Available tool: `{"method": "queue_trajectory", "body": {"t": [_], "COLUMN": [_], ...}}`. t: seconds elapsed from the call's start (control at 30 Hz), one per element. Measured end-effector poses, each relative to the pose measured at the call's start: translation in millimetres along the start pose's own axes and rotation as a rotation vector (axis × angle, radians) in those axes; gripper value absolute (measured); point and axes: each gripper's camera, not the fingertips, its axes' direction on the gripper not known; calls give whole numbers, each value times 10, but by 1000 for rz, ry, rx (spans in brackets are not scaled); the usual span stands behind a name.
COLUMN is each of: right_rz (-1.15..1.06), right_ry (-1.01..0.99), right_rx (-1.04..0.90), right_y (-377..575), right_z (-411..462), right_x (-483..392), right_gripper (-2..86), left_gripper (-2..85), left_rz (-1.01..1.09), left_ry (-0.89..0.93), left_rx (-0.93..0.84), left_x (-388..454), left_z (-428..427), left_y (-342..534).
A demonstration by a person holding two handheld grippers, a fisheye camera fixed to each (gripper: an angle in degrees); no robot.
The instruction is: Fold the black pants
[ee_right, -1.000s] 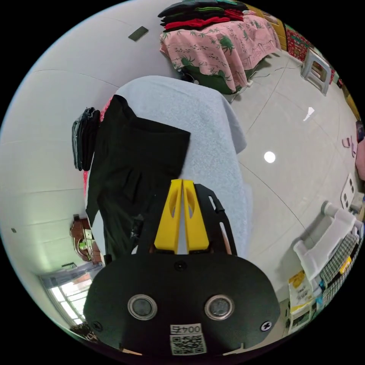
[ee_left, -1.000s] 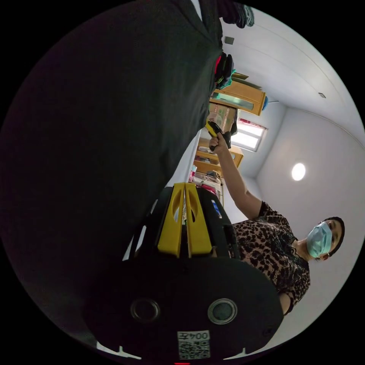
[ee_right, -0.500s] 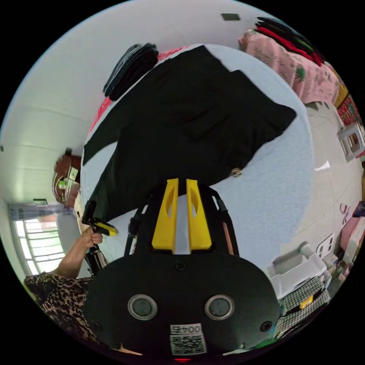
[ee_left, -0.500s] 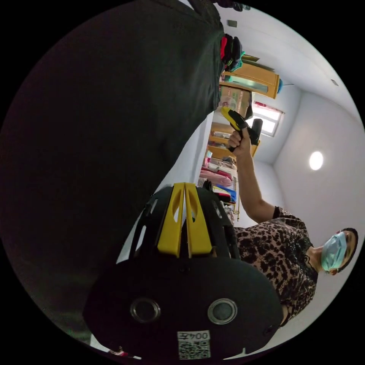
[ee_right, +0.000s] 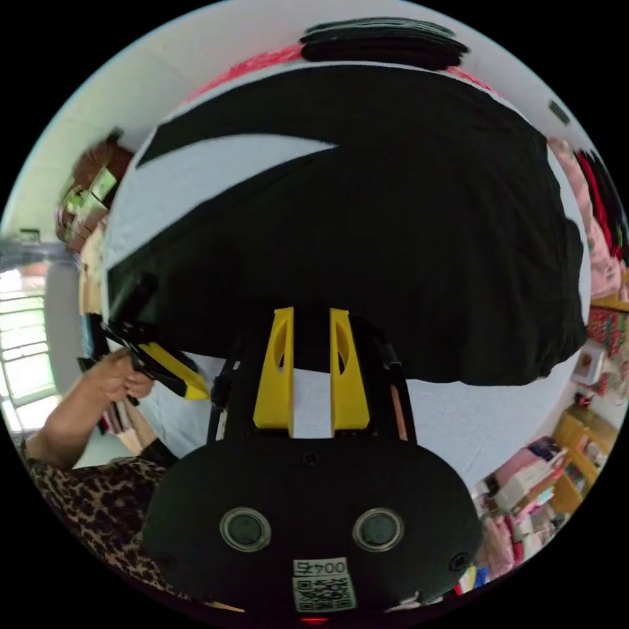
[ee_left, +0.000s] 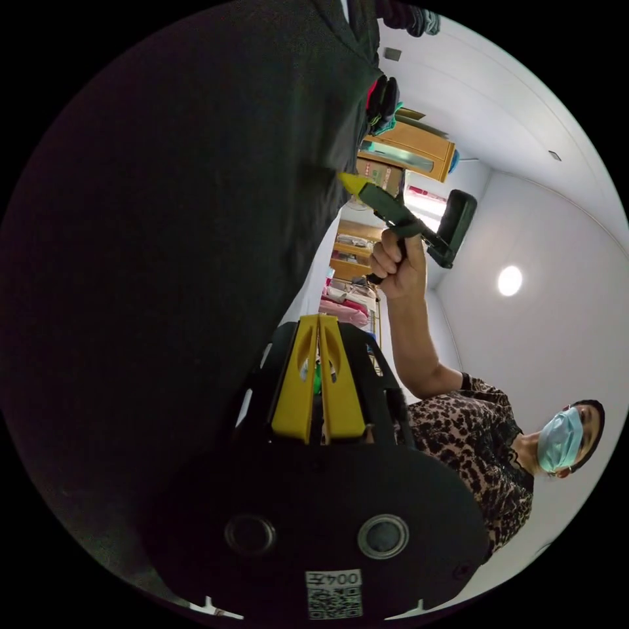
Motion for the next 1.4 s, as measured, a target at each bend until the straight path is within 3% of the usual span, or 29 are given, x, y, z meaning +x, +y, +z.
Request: {"method": "queue_trajectory", "body": {"t": [0.17,0.33,0.53,0.8,1.1,1.23,1.33,1.4], "right_rz": [-78,-51,217,731,844,796,669,662], "right_ry": [193,125,-98,-506,-691,-596,-328,-354], "right_rx": [52,5,109,448,531,447,341,303], "right_y": [109,8,362,919,433,127,-60,-97], "right_z": [146,169,-80,-349,-55,-23,-108,42], "right_x": [-263,-179,348,2034,3409,3469,3397,3459], "right_gripper": [77,89,119,120,119,57,49,53], "left_gripper": [2,2,4,7,7,7,8,7], "left_rz": [19,27,63,68,56,63,49,48], "left_ry": [-8,-13,-30,-46,-42,-46,-40,-40], "left_rx": [1,2,7,20,32,33,33,33], "left_x": [4,34,123,280,534,688,798,870], "left_z": [-55,-89,-85,-25,134,251,351,418], "left_y": [-9,-19,-13,-14,-14,-8,-10,-7]}}
